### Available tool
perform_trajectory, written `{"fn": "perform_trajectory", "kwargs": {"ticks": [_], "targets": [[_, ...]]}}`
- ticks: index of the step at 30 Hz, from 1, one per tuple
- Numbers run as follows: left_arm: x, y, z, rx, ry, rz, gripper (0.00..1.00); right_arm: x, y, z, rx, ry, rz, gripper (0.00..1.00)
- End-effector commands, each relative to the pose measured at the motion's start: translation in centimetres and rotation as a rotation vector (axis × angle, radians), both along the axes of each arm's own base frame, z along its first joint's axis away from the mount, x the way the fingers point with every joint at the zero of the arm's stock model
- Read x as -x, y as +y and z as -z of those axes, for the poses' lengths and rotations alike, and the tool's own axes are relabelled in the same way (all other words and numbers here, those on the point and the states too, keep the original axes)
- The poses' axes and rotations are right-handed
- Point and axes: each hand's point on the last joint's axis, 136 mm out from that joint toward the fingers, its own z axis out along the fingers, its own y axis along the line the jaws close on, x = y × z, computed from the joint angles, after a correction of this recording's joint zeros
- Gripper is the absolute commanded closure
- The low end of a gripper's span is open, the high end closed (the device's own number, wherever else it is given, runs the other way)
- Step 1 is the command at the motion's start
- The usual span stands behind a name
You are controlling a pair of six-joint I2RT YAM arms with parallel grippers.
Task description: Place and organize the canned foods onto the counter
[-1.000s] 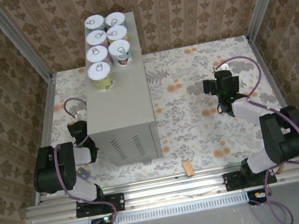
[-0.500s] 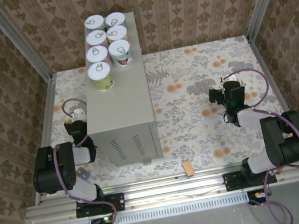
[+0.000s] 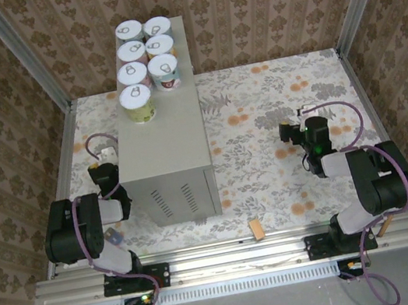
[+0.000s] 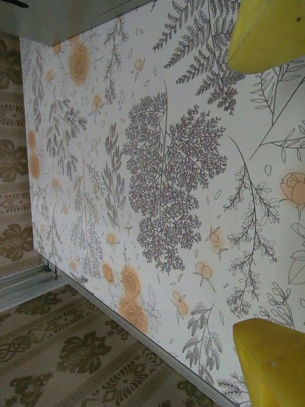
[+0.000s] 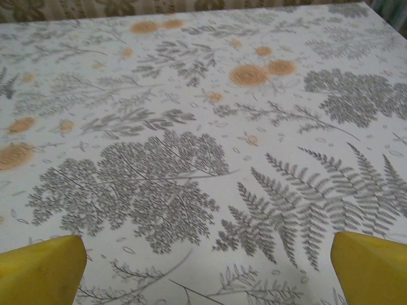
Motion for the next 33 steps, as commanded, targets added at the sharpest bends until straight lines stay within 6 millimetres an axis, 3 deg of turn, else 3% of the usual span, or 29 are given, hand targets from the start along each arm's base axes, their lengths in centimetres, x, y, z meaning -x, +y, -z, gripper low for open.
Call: {"fn": "perform_trajectory", "kwargs": {"ticks": [1, 8, 11, 27, 30, 33], "targets": [[-0.2, -0.3, -0.9, 0.000, -0.041, 0.024, 0.00, -0.5, 0.6, -0.8, 0.011, -0.059, -0.045, 0.00], [0.1, 0.7, -0.9, 0.017, -0.052, -0.021, 0.00, -0.4, 0.5, -0.8, 0.013, -0.067, -0.043, 0.00], [-0.6, 0.0, -0.8, -0.014, -0.015, -0.007, 0.00, -0.4, 0.5, -0.9, 0.012, -0.069, -0.041, 0.00], [-0.6, -1.0, -0.7, -0.050, -0.013, 0.022, 0.00, -0.4, 0.5, -0.9, 0.012, -0.068, -0.042, 0.00], [-0.8, -2.2, -0.7, -0.036, -0.004, 0.111, 0.00, -0.4, 0.5, -0.8, 0.011, -0.065, -0.043, 0.00], [-0.8, -2.3, -0.7, -0.036, -0.007, 0.113, 0.00, -0.4, 0.5, -0.9, 0.012, -0.068, -0.043, 0.00]]}}
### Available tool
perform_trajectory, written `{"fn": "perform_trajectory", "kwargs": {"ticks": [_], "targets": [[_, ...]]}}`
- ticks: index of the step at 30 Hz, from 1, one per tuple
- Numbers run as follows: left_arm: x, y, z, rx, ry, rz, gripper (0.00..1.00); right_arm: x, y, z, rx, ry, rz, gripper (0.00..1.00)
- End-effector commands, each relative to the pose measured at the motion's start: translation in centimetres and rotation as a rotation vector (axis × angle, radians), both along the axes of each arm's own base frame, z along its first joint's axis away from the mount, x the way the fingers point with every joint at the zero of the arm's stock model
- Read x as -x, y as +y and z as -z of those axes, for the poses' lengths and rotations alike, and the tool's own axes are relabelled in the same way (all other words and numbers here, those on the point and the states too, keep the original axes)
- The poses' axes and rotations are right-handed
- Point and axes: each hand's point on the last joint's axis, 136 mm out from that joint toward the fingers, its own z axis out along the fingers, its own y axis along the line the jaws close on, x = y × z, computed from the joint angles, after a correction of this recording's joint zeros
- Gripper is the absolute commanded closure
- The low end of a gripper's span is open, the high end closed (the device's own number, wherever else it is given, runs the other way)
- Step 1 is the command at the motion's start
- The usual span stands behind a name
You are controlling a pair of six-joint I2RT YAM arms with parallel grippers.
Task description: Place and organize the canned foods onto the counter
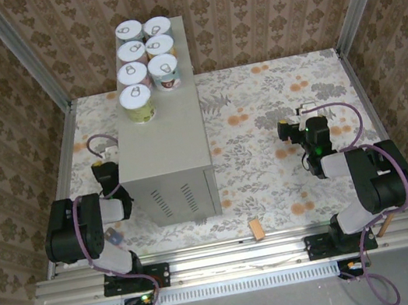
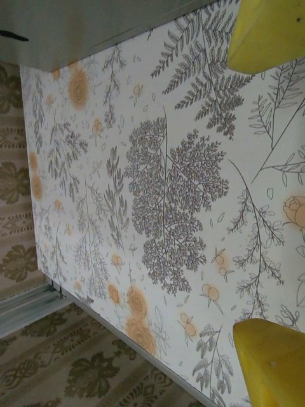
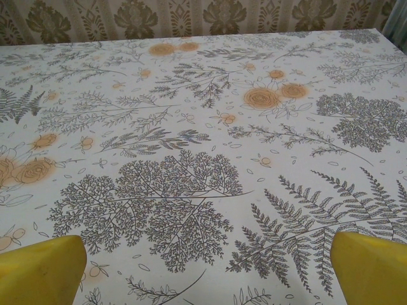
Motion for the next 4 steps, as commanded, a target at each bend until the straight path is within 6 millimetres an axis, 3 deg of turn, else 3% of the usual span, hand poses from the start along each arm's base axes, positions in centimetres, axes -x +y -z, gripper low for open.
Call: {"fn": "perform_trajectory", "kwargs": {"ticks": [1, 4], "targets": [[-0.58, -0.78, -0.63, -0.030, -0.011, 0.057, 0.00, -0.05, 0.09, -0.09, 0.010, -0.019, -0.014, 0.00], [-0.57, -0.68, -0.59, -0.029, -0.009, 0.053, 0.00, -0.02, 0.06, -0.12, 0.009, -0.020, -0.013, 0.00]]}}
